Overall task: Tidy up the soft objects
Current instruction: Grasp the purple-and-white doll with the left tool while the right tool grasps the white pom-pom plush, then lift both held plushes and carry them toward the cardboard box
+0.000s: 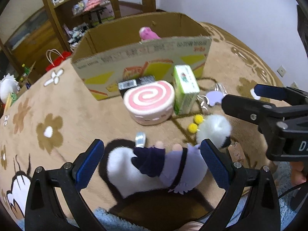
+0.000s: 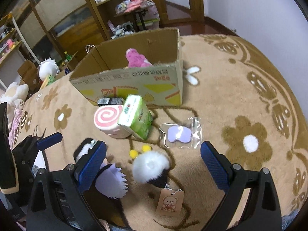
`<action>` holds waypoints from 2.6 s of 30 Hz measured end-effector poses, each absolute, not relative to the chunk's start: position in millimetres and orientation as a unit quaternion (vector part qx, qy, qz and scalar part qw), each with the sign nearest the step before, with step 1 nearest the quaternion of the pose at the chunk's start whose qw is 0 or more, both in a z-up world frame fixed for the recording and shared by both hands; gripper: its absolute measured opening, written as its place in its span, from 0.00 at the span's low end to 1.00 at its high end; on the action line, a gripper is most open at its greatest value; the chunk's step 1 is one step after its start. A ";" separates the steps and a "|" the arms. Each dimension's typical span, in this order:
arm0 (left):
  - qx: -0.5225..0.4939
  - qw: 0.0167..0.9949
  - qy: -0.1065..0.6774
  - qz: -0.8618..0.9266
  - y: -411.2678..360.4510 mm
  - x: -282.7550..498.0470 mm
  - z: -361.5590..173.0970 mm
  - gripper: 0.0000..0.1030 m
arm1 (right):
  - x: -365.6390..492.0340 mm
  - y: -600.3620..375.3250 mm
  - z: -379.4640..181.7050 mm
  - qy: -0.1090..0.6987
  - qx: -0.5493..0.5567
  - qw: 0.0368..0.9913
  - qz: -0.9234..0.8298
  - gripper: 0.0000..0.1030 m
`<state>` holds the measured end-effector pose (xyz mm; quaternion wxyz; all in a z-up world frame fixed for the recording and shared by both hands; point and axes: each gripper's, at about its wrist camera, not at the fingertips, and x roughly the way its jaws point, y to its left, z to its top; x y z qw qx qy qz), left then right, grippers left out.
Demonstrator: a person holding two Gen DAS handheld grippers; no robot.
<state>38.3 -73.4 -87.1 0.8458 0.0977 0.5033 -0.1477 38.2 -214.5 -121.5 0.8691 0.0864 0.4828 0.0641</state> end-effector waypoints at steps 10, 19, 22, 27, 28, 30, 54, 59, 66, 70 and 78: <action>0.122 0.809 0.552 -0.161 -95.2 42.5 -114.4 0.96 | 53.3 -218.7 -156.6 0.549 0.100 0.828 0.051 0.99; 0.119 0.778 0.597 -0.155 -101.1 50.4 -138.7 0.96 | 61.4 -214.1 -184.4 0.593 0.094 0.798 0.051 0.84; 0.107 0.771 0.609 -0.150 -98.9 54.3 -144.4 0.97 | 63.4 -212.5 -193.5 0.608 0.097 0.786 0.057 0.76; 0.101 0.767 0.616 -0.148 -95.8 56.0 -147.1 0.98 | 65.3 -209.7 -204.3 0.625 0.093 0.773 0.057 0.64; 0.101 0.767 0.617 -0.148 -94.9 56.4 -147.3 0.98 | 65.3 -209.0 -205.0 0.627 0.089 0.772 0.055 0.63; 0.098 0.765 0.619 -0.147 -94.4 57.0 -147.9 0.98 | 65.0 -208.6 -205.0 0.627 0.088 0.772 0.055 0.62; 0.085 0.777 0.604 -0.153 -77.9 56.7 -142.2 0.86 | 59.0 -200.5 -191.3 0.604 0.093 0.787 0.083 0.35; 0.084 0.803 0.575 -0.129 -71.1 55.7 -126.0 0.86 | 59.8 -201.4 -180.5 0.583 0.095 0.802 0.088 0.34; 0.080 0.844 0.522 -0.096 -58.7 48.2 -100.8 0.86 | 52.6 -203.2 -156.8 0.540 0.092 0.832 0.086 0.34; 0.074 0.870 0.481 -0.078 -53.2 42.8 -84.0 0.86 | 46.8 -207.8 -140.8 0.512 0.081 0.851 0.079 0.34; 0.061 0.910 0.406 -0.060 -46.0 37.6 -57.7 0.86 | 31.9 -205.1 -109.2 0.444 0.050 0.893 0.056 0.34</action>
